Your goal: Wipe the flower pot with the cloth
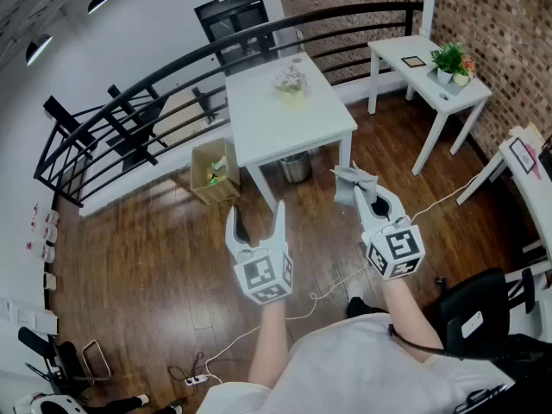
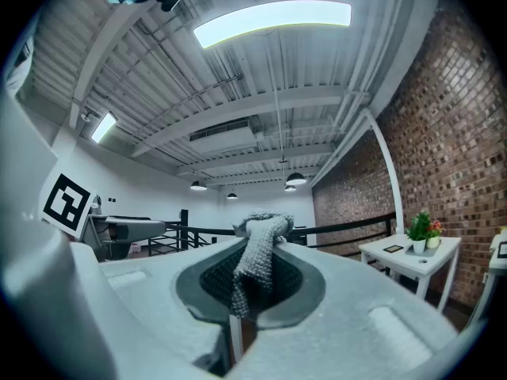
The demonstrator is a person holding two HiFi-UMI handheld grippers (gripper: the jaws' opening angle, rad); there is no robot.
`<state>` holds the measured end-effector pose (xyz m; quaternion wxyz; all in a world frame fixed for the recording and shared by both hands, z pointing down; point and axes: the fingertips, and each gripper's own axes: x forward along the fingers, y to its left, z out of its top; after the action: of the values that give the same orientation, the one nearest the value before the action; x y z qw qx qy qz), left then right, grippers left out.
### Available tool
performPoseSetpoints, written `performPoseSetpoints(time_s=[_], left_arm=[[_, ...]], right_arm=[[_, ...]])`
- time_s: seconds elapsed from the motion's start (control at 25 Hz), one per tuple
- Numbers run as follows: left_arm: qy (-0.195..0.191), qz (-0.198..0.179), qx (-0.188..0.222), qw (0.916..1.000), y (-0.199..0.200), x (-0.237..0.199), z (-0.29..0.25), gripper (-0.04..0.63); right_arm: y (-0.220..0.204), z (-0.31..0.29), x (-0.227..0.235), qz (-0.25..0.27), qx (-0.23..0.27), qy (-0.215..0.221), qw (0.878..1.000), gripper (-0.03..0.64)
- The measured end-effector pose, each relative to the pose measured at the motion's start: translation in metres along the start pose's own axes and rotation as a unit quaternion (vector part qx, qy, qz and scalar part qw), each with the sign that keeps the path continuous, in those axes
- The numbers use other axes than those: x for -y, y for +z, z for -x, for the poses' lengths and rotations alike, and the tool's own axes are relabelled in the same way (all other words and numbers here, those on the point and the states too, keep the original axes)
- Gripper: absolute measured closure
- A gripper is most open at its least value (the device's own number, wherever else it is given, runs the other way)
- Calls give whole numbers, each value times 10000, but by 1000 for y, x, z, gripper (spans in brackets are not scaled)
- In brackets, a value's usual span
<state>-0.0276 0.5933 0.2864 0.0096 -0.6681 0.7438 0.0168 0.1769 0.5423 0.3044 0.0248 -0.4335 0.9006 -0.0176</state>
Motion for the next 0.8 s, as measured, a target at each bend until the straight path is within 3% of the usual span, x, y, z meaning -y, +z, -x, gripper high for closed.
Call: performPoseSetpoints(time_s=[0.2,0.44,0.68,0.8], left_arm=[[400,76,222,9989,13,23,-62,181],[412,5,-97,9991,-13,51,-116,181],[503,115,-420,9978,-45,39,-169,181],[429,149,-373,9983,-50,24,-207,182]], right_arm=[[23,-51,63,130,57,321,9994,611],[-2,-89,127,-193,-182,280,9993,611],[-23,-144,141,-218,-355,514,9978,611],[-31,-178,144,-175,-405,513,9977,611]])
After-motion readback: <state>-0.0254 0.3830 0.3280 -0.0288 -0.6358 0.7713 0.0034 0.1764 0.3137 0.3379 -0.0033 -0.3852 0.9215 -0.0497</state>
